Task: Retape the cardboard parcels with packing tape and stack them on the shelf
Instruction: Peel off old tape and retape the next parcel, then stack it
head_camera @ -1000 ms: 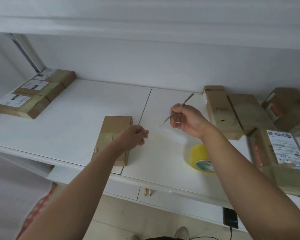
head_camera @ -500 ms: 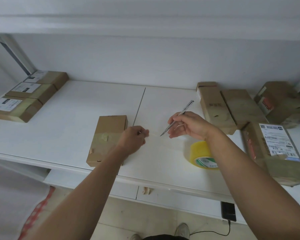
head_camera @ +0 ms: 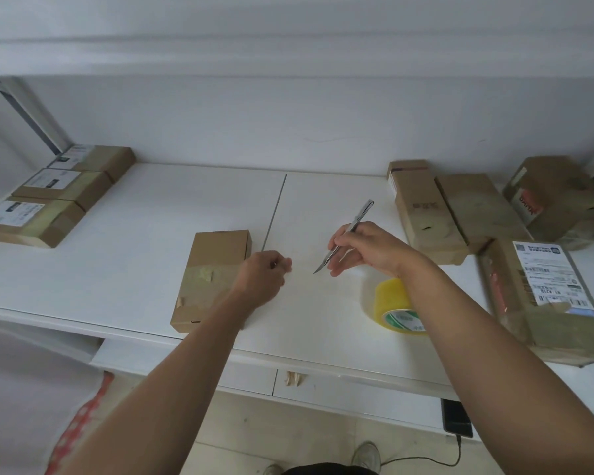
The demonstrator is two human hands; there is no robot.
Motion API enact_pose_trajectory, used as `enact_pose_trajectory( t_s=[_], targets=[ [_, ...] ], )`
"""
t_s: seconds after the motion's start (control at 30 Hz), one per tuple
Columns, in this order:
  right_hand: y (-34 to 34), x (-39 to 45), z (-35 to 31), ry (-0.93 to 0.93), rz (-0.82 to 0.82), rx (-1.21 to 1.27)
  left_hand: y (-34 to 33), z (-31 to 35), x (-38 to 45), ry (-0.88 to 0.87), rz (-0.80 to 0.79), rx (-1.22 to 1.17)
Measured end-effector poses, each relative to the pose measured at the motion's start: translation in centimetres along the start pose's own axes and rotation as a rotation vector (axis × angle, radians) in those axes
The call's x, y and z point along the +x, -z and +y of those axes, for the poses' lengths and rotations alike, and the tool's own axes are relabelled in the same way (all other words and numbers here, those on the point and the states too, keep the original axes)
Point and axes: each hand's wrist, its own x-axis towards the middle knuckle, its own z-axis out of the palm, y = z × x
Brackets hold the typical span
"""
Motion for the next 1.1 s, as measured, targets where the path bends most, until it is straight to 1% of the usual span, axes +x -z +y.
enact_pose_trajectory(
  t_s=[0.5,0.57,0.63,0.73,0.83,0.9,1.0,1.1],
  targets=[
    [-0.3,0.8,0.6,-0.011,-0.088,-0.079,-0.1,-0.2,0.1,-0.004,-0.003,0.011],
    [-0.3,1.2,0.7,-0.001,-0.026,-0.102,-0.1,-0.3,0.2,-0.003,0.0,0.008],
    [-0.3,1.7,0.8,0.021,0.113,-0.185,-0.1,-0.6,0.2,0.008,-0.006,-0.009],
    [-0.1,2.6,1.3,0.03,0.309,-0.435,-0.3,-1.0,0.2,0.027,-0.012,-0.068],
    [-0.4,3.3,1.8,-0.003,0.396,-0.603,-0.2,-1.2,0.2,0.027,-0.002,-0.105],
    [-0.7,3.8,2.0,-0.054,0.39,-0.709,0.0,-1.3,0.1,0.021,0.003,-0.139],
    [-1.3,4.3,2.1,-0.171,0.286,-0.836,0.4,-1.5,-0.1,0.016,0.003,-0.203],
    [-2.0,4.1,1.8,-0.266,0.192,-0.903,0.7,-1.6,-0.2,-0.004,0.001,-0.24]
  ],
)
